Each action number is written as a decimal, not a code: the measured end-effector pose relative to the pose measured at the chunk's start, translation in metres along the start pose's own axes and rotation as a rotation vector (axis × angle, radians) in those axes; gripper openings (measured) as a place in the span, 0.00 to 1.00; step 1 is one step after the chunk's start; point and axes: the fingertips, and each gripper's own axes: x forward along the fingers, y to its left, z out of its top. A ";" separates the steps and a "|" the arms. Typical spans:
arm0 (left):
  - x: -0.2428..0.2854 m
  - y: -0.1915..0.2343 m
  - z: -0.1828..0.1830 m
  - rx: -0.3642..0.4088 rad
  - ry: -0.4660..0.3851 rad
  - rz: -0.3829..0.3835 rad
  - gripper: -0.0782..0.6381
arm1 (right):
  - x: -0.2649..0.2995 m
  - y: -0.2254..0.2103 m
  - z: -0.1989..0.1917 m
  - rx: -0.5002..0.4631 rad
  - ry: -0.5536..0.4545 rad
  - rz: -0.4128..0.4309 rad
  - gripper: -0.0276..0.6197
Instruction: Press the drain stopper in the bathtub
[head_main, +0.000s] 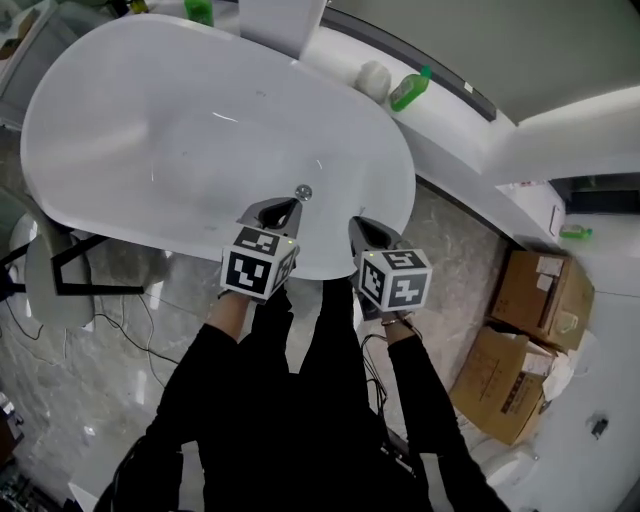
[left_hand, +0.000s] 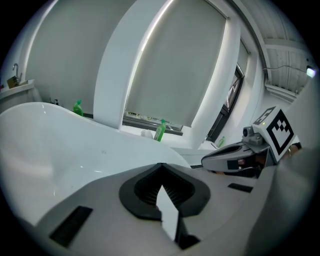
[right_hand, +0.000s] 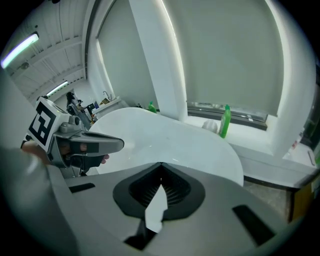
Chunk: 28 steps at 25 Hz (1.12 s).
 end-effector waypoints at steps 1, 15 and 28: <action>0.002 0.003 -0.001 -0.006 0.005 0.002 0.12 | 0.004 0.000 0.004 -0.001 0.003 0.002 0.04; 0.094 0.049 -0.041 -0.106 0.091 0.082 0.12 | 0.095 -0.050 0.008 -0.065 0.106 0.087 0.04; 0.222 0.092 -0.115 -0.216 0.178 0.166 0.12 | 0.222 -0.132 -0.052 -0.092 0.263 0.191 0.04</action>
